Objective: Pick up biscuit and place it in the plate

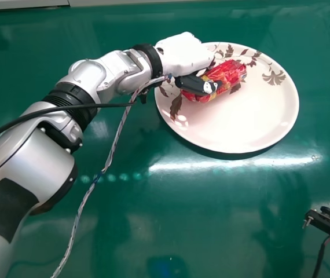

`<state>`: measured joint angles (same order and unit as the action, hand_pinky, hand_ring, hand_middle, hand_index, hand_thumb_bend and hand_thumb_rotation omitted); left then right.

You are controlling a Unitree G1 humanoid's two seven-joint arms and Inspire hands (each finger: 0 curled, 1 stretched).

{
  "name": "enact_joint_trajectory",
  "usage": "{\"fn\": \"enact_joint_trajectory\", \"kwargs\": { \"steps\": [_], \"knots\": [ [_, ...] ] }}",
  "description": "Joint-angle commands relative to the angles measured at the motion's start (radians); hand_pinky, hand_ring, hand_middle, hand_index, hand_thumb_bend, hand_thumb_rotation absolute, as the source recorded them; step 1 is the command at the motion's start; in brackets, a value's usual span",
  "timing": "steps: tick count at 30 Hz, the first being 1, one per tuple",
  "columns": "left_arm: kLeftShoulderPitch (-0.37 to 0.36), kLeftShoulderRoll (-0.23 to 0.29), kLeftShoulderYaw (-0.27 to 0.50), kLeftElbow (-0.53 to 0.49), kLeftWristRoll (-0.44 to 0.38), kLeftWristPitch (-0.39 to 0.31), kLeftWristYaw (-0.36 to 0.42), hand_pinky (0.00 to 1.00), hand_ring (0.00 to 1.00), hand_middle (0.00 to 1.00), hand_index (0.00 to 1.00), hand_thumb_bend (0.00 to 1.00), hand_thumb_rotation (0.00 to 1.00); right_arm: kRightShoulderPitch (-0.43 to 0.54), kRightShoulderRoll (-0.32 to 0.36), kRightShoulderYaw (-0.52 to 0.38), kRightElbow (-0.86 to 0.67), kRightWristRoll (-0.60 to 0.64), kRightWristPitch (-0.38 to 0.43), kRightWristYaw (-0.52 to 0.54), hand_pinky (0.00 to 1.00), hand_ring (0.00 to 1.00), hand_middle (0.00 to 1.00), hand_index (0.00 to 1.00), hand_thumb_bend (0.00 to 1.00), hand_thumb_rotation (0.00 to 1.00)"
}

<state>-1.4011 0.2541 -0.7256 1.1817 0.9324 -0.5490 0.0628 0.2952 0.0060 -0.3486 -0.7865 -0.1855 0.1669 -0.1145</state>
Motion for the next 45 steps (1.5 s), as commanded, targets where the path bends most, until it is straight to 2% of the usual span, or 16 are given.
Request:
{"fn": "enact_joint_trajectory", "kwargs": {
  "steps": [1, 3, 4, 5, 6, 7, 8, 10, 11, 23, 28, 32, 35, 37, 40, 45],
  "knots": [
    [-0.011, 0.006, -0.002, -0.005, 0.003, -0.016, 0.044, 0.12, 0.18, 0.38, 0.5, 0.5, 0.0, 0.012, 0.009, 0.0, -0.015, 0.005, 0.008, -0.007, 0.76, 0.83, 0.84, 0.8, 0.49, 0.25],
    [-0.011, 0.011, -0.014, -0.011, 0.023, -0.022, 0.104, 0.13, 0.18, 0.39, 0.49, 0.5, 0.0, 0.011, 0.005, 0.0, -0.011, -0.001, 0.002, -0.008, 0.75, 0.82, 0.84, 0.8, 0.49, 0.24],
    [-0.011, 0.014, -0.021, -0.011, 0.034, -0.029, 0.132, 0.19, 0.27, 0.42, 0.5, 0.51, 0.0, 0.01, 0.003, 0.0, -0.008, -0.004, -0.002, -0.008, 0.74, 0.81, 0.83, 0.79, 0.49, 0.24],
    [-0.013, 0.018, -0.033, -0.009, 0.049, -0.033, 0.158, 0.31, 0.42, 0.55, 0.5, 0.5, 0.04, 0.01, 0.001, -0.001, -0.006, -0.006, -0.005, -0.009, 0.74, 0.81, 0.83, 0.79, 0.49, 0.24],
    [-0.015, 0.023, -0.045, -0.006, 0.067, -0.032, 0.181, 0.45, 0.61, 0.73, 0.72, 0.57, 0.36, 0.009, 0.0, -0.001, -0.004, -0.007, -0.007, -0.008, 0.74, 0.81, 0.83, 0.79, 0.49, 0.24],
    [-0.018, 0.026, -0.056, -0.002, 0.081, -0.028, 0.193, 0.58, 0.77, 0.86, 0.85, 0.69, 0.61, 0.008, 0.0, -0.001, -0.004, -0.006, -0.007, -0.008, 0.74, 0.8, 0.83, 0.79, 0.49, 0.24],
    [-0.02, 0.027, -0.063, 0.002, 0.089, -0.023, 0.195, 0.73, 0.9, 0.94, 0.94, 0.86, 0.82, 0.006, 0.0, -0.001, -0.004, -0.001, -0.007, -0.006, 0.73, 0.8, 0.83, 0.79, 0.49, 0.25],
    [-0.024, 0.028, -0.067, 0.007, 0.096, -0.02, 0.197, 0.94, 0.98, 0.99, 0.99, 0.97, 0.96, 0.005, -0.001, -0.001, -0.002, 0.005, -0.009, -0.003, 0.73, 0.8, 0.83, 0.79, 0.49, 0.24],
    [-0.025, 0.029, -0.067, 0.008, 0.096, -0.02, 0.198, 0.97, 0.99, 0.99, 0.99, 0.99, 0.98, 0.004, -0.003, -0.001, -0.001, 0.002, -0.01, -0.003, 0.73, 0.8, 0.83, 0.79, 0.49, 0.24],
    [-0.029, 0.065, -0.048, -0.003, 0.086, -0.044, 0.245, 1.0, 1.0, 1.0, 1.0, 1.0, 1.0, 0.001, -0.013, 0.0, 0.016, 0.0, -0.031, -0.002, 0.71, 0.79, 0.83, 0.79, 0.51, 0.28],
    [-0.016, 0.102, -0.015, -0.019, 0.063, -0.053, 0.29, 1.0, 1.0, 1.0, 1.0, 1.0, 1.0, -0.004, -0.011, 0.013, 0.015, -0.024, -0.02, -0.009, 0.71, 0.78, 0.82, 0.79, 0.5, 0.27],
    [0.005, 0.15, 0.032, -0.051, 0.012, -0.065, 0.265, 1.0, 1.0, 1.0, 1.0, 0.96, 1.0, -0.002, -0.009, 0.017, 0.03, -0.042, -0.031, -0.015, 0.73, 0.8, 0.82, 0.78, 0.51, 0.28],
    [0.067, 0.179, 0.102, -0.12, -0.057, -0.044, 0.267, 0.98, 1.0, 1.0, 1.0, 0.83, 0.98, -0.006, -0.007, 0.019, 0.042, -0.041, -0.038, -0.018, 0.71, 0.79, 0.82, 0.78, 0.5, 0.28],
    [0.127, 0.196, 0.157, -0.2, -0.108, -0.014, 0.25, 0.84, 0.96, 0.96, 0.99, 0.74, 0.92, -0.011, -0.009, 0.022, 0.049, -0.047, -0.036, -0.022, 0.69, 0.78, 0.82, 0.78, 0.51, 0.28],
    [0.22, 0.21, 0.236, -0.318, -0.184, 0.014, 0.237, 0.71, 0.88, 0.89, 0.92, 0.61, 0.88, -0.023, -0.012, 0.025, 0.059, -0.047, -0.033, -0.024, 0.7, 0.79, 0.82, 0.78, 0.51, 0.28],
    [0.376, 0.189, 0.373, -0.453, -0.355, 0.0, 0.211, 0.71, 0.83, 0.85, 0.87, 0.5, 0.75, -0.061, -0.009, 0.03, 0.104, -0.032, -0.063, -0.035, 0.72, 0.78, 0.81, 0.77, 0.51, 0.22]
  ]
}}
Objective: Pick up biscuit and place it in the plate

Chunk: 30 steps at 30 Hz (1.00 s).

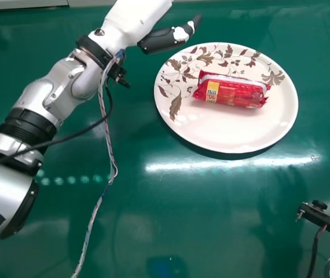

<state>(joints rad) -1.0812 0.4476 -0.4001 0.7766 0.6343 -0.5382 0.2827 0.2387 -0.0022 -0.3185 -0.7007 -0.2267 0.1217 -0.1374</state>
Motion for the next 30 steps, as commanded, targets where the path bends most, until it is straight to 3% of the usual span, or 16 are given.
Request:
{"fn": "enact_joint_trajectory", "kwargs": {
  "steps": [1, 8, 12, 14, 16, 23, 25, 30],
  "knots": [
    [0.088, -0.01, 0.073, -0.073, -0.093, -0.024, -0.013, 0.71, 0.82, 0.85, 0.87, 0.5, 0.74, -0.01, -0.002, 0.002, 0.028, 0.008, -0.02, -0.013, 0.72, 0.78, 0.81, 0.77, 0.5, 0.22],
    [0.319, -0.033, 0.225, -0.265, -0.315, -0.083, -0.079, 0.66, 0.79, 0.84, 0.84, 0.41, 0.57, -0.038, -0.012, 0.013, 0.098, 0.026, -0.078, -0.008, 0.75, 0.79, 0.81, 0.77, 0.49, 0.21],
    [0.434, -0.024, 0.289, -0.378, -0.357, -0.043, -0.115, 0.65, 0.76, 0.8, 0.84, 0.41, 0.61, -0.044, 0.0, 0.033, 0.096, 0.022, -0.059, -0.012, 0.76, 0.8, 0.81, 0.78, 0.48, 0.22],
    [0.496, -0.023, 0.328, -0.461, -0.405, 0.015, -0.155, 0.69, 0.77, 0.79, 0.83, 0.42, 0.62, -0.051, 0.008, 0.041, 0.105, 0.023, -0.059, -0.02, 0.75, 0.79, 0.81, 0.78, 0.48, 0.2],
    [0.547, -0.025, 0.366, -0.521, -0.448, 0.043, -0.182, 0.69, 0.77, 0.79, 0.83, 0.39, 0.51, -0.055, 0.012, 0.049, 0.113, 0.015, -0.057, -0.028, 0.74, 0.79, 0.81, 0.78, 0.48, 0.19],
    [0.663, -0.008, 0.48, -0.676, -0.496, 0.149, -0.232, 0.71, 0.76, 0.78, 0.81, 0.4, 0.51, -0.067, 0.012, 0.063, 0.152, 0.016, -0.081, -0.05, 0.75, 0.8, 0.8, 0.76, 0.49, 0.19],
    [0.685, -0.008, 0.504, -0.702, -0.511, 0.166, -0.245, 0.67, 0.73, 0.76, 0.79, 0.41, 0.53, -0.071, 0.008, 0.065, 0.162, 0.02, -0.085, -0.051, 0.75, 0.8, 0.8, 0.77, 0.49, 0.19],
    [0.732, -0.007, 0.545, -0.729, -0.531, 0.167, -0.272, 0.69, 0.75, 0.75, 0.79, 0.36, 0.51, -0.089, -0.01, 0.064, 0.187, 0.029, -0.104, -0.041, 0.73, 0.79, 0.8, 0.77, 0.49, 0.17]
  ]
}}
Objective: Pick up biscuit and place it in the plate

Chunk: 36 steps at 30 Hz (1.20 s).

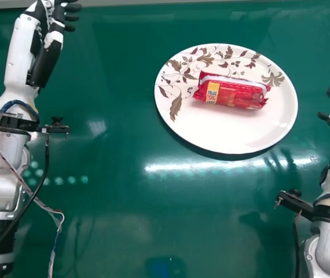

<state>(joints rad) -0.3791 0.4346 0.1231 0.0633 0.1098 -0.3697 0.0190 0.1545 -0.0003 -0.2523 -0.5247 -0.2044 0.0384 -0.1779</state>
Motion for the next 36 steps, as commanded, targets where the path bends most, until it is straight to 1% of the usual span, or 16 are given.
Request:
{"fn": "enact_joint_trajectory", "kwargs": {
  "steps": [1, 4, 6, 7, 8, 10, 13, 14, 16, 19, 22, 24, 27, 30, 34, 36],
  "knots": [
    [0.038, 0.006, 0.027, -0.016, -0.005, -0.006, -0.009, 0.68, 0.74, 0.74, 0.79, 0.35, 0.51, -0.01, -0.018, -0.004, 0.015, 0.007, -0.022, 0.003, 0.73, 0.79, 0.8, 0.77, 0.48, 0.17],
    [0.064, -0.002, 0.042, -0.022, -0.004, -0.01, -0.008, 0.63, 0.72, 0.73, 0.79, 0.31, 0.48, -0.032, -0.036, -0.009, 0.026, 0.018, -0.016, 0.015, 0.73, 0.79, 0.81, 0.78, 0.48, 0.16],
    [0.082, -0.011, 0.049, -0.034, -0.007, 0.001, -0.006, 0.55, 0.69, 0.73, 0.79, 0.33, 0.51, -0.048, -0.049, -0.011, 0.028, 0.013, 0.002, 0.021, 0.73, 0.79, 0.81, 0.78, 0.49, 0.18],
    [0.092, -0.016, 0.05, -0.041, -0.005, 0.006, -0.002, 0.54, 0.69, 0.74, 0.79, 0.35, 0.53, -0.057, -0.054, -0.011, 0.025, 0.015, 0.016, 0.023, 0.73, 0.79, 0.81, 0.78, 0.49, 0.18],
    [0.099, -0.022, 0.05, -0.048, 0.001, 0.012, 0.003, 0.54, 0.69, 0.74, 0.79, 0.34, 0.54, -0.066, -0.056, -0.011, 0.022, 0.018, 0.031, 0.025, 0.73, 0.79, 0.81, 0.78, 0.49, 0.19],
    [0.107, -0.038, 0.048, -0.056, 0.0, 0.011, 0.009, 0.61, 0.72, 0.74, 0.79, 0.34, 0.54, -0.086, -0.057, -0.014, 0.015, 0.028, 0.061, 0.027, 0.75, 0.8, 0.82, 0.78, 0.49, 0.19],
    [0.114, -0.069, 0.041, -0.065, -0.005, 0.014, 0.013, 0.65, 0.75, 0.75, 0.8, 0.33, 0.53, -0.109, -0.066, -0.026, 0.018, 0.048, 0.079, 0.036, 0.76, 0.81, 0.82, 0.78, 0.5, 0.17],
    [0.119, -0.082, 0.037, -0.073, -0.004, 0.023, 0.015, 0.66, 0.75, 0.75, 0.8, 0.34, 0.55, -0.114, -0.07, -0.032, 0.02, 0.055, 0.079, 0.039, 0.74, 0.81, 0.82, 0.78, 0.51, 0.17],
    [0.129, -0.103, 0.029, -0.08, 0.004, 0.029, 0.019, 0.63, 0.74, 0.75, 0.81, 0.36, 0.59, -0.118, -0.079, -0.042, 0.017, 0.056, 0.081, 0.041, 0.73, 0.8, 0.82, 0.77, 0.52, 0.19],
    [0.142, -0.133, 0.016, -0.078, 0.013, 0.012, 0.022, 0.59, 0.72, 0.76, 0.81, 0.35, 0.6, -0.109, -0.098, -0.055, 0.007, 0.051, 0.081, 0.045, 0.68, 0.77, 0.79, 0.75, 0.54, 0.23],
    [0.152, -0.16, 0.009, -0.077, 0.002, -0.008, 0.019, 0.62, 0.74, 0.77, 0.81, 0.33, 0.56, -0.096, -0.102, -0.071, -0.011, 0.067, 0.081, 0.051, 0.66, 0.76, 0.79, 0.74, 0.56, 0.24],
    [0.16, -0.174, 0.008, -0.086, 0.004, -0.009, 0.019, 0.64, 0.75, 0.78, 0.81, 0.33, 0.57, -0.087, -0.105, -0.077, -0.027, 0.063, 0.083, 0.052, 0.64, 0.76, 0.79, 0.74, 0.57, 0.24],
    [0.169, -0.181, 0.01, -0.084, 0.01, -0.026, 0.021, 0.63, 0.75, 0.78, 0.81, 0.33, 0.59, -0.07, -0.111, -0.074, -0.049, 0.048, 0.086, 0.052, 0.64, 0.75, 0.79, 0.74, 0.57, 0.25],
    [0.169, -0.175, 0.017, -0.058, -0.001, -0.06, 0.013, 0.65, 0.77, 0.78, 0.81, 0.32, 0.6, -0.059, -0.103, -0.051, -0.082, 0.03, 0.109, 0.049, 0.66, 0.76, 0.79, 0.75, 0.58, 0.27],
    [0.165, -0.166, 0.033, -0.039, -0.023, -0.07, 0.0, 0.68, 0.78, 0.78, 0.81, 0.31, 0.61, -0.074, -0.091, -0.015, -0.111, -0.01, 0.145, 0.032, 0.66, 0.76, 0.79, 0.76, 0.58, 0.27],
    [0.17, -0.164, 0.043, -0.026, -0.028, -0.08, 0.001, 0.69, 0.79, 0.78, 0.82, 0.32, 0.63, -0.085, -0.08, -0.007, -0.101, -0.016, 0.141, 0.018, 0.68, 0.78, 0.8, 0.76, 0.58, 0.27]
  ]
}}
